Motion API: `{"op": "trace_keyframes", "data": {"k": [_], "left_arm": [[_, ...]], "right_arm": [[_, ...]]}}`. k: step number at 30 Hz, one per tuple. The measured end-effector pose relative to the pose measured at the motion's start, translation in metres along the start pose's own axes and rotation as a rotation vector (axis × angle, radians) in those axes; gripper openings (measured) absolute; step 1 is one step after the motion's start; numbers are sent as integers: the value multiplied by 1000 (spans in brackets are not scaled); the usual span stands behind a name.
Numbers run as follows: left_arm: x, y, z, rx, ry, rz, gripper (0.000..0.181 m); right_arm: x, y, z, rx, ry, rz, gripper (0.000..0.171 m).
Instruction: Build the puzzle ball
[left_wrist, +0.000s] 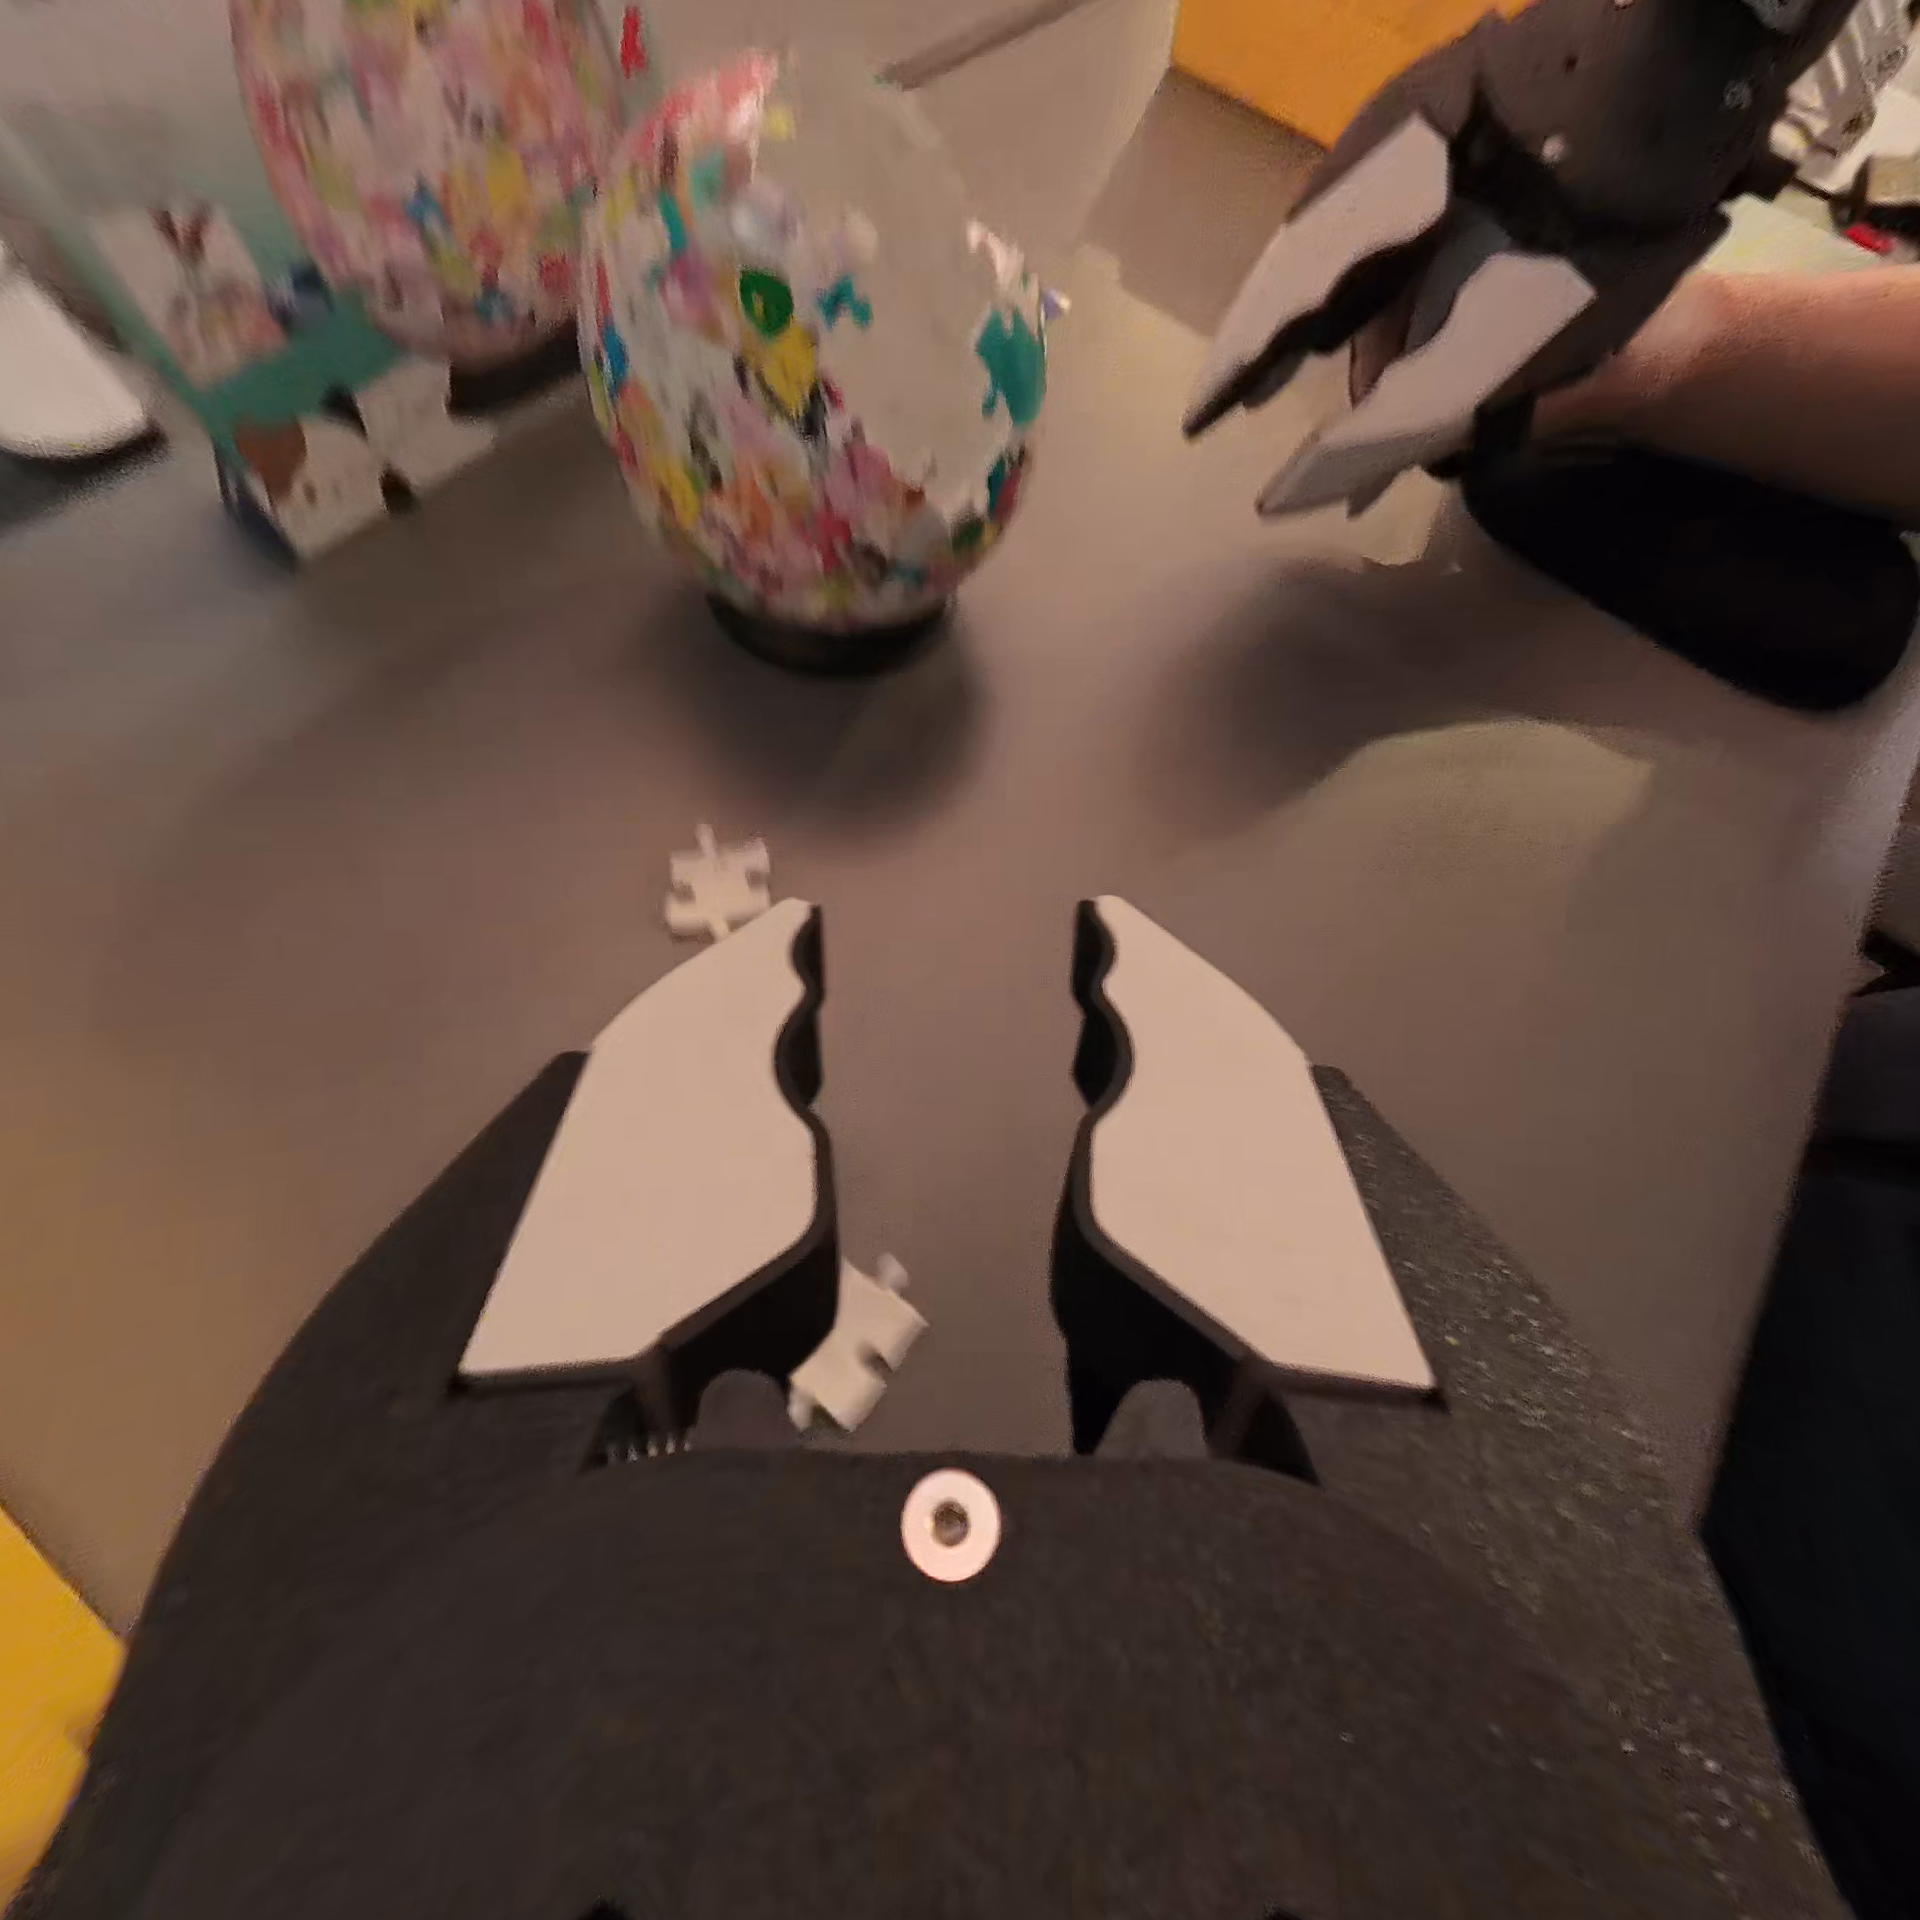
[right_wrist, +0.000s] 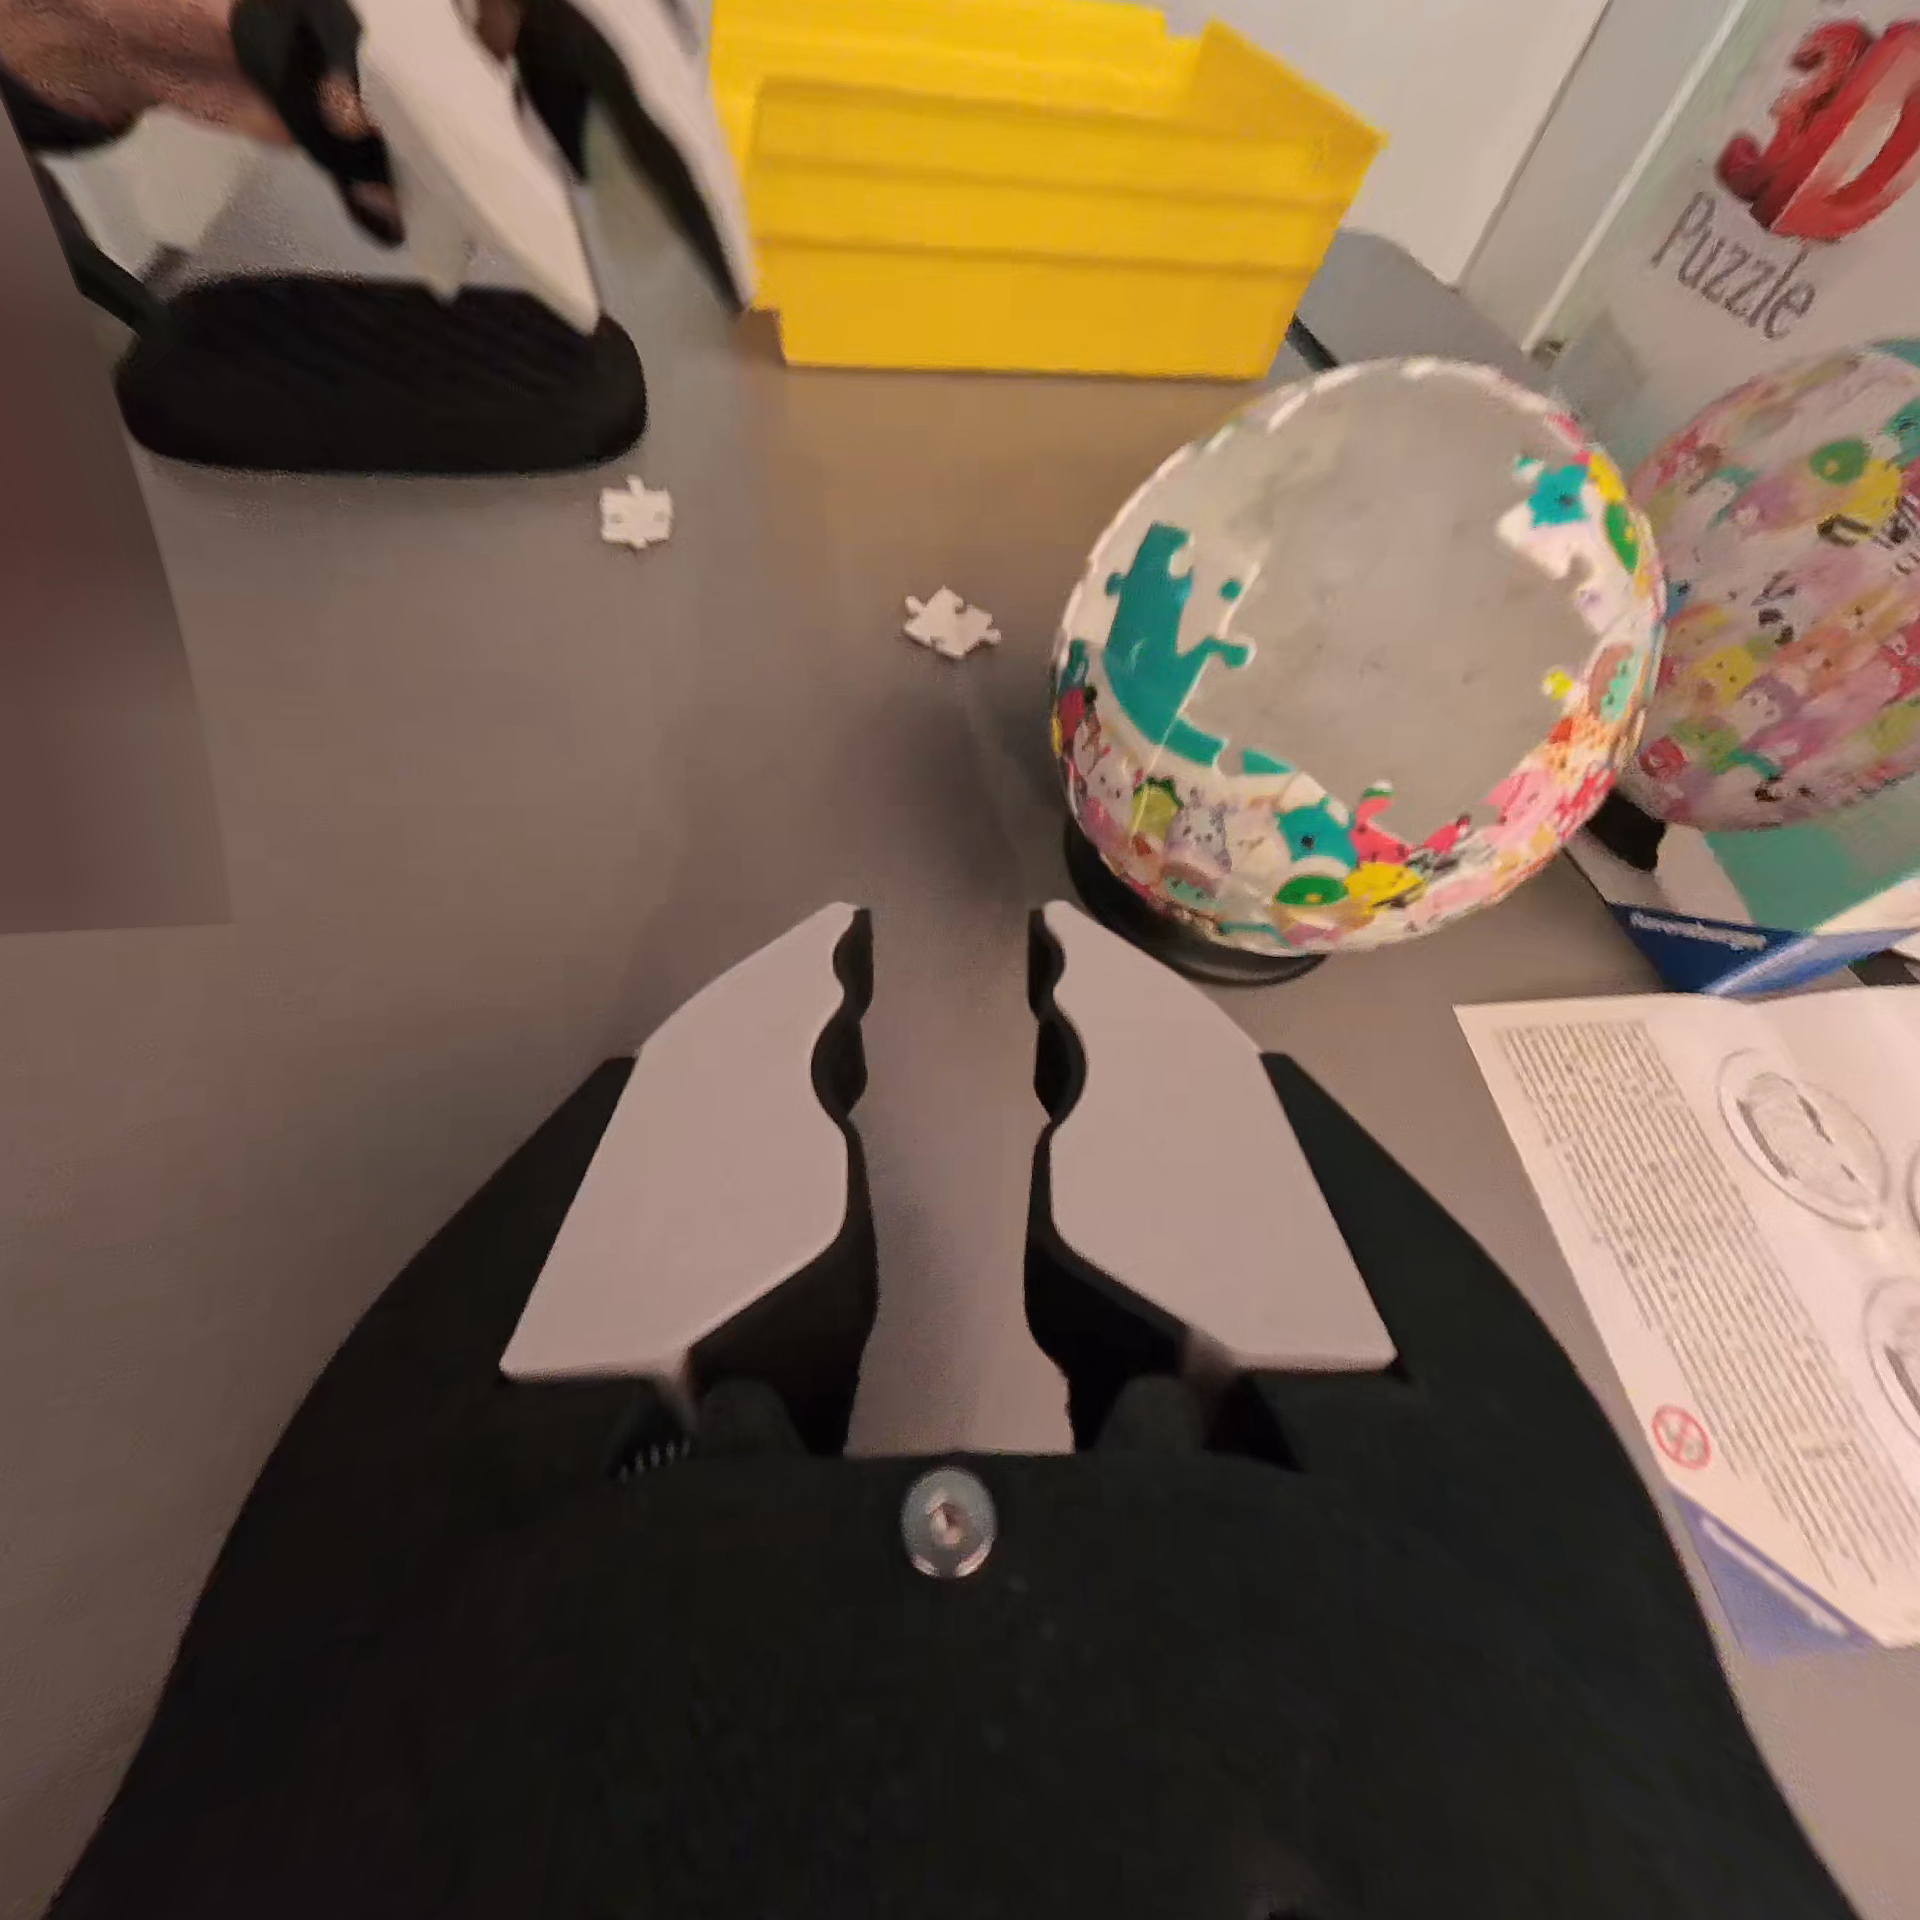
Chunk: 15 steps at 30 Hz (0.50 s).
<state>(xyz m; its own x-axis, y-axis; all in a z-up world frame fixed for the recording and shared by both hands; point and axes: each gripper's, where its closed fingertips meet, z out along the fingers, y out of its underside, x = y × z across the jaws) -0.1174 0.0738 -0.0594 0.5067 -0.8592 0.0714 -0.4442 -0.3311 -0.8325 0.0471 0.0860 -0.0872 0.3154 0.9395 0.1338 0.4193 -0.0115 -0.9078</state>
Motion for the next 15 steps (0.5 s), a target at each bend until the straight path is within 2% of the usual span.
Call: {"op": "trace_keyframes", "data": {"k": [4, 8, 11, 15], "left_arm": [[-15, -50, 26, 56, 25, 236, 97], [-32, -81, 51, 60, 79, 390, 98], [-32, -82, 70, -21, 301, 292, 109], [-43, -78, 91, -119, 406, 301, 117]], "right_arm": [[4, 9, 2, -61, 78, 57, 34], [13, 10, 14, -61, 97, 229, 43], [26, 11, 20, -64, 154, 270, 44], [27, 15, 29, -111, 144, 300, 42]]}}
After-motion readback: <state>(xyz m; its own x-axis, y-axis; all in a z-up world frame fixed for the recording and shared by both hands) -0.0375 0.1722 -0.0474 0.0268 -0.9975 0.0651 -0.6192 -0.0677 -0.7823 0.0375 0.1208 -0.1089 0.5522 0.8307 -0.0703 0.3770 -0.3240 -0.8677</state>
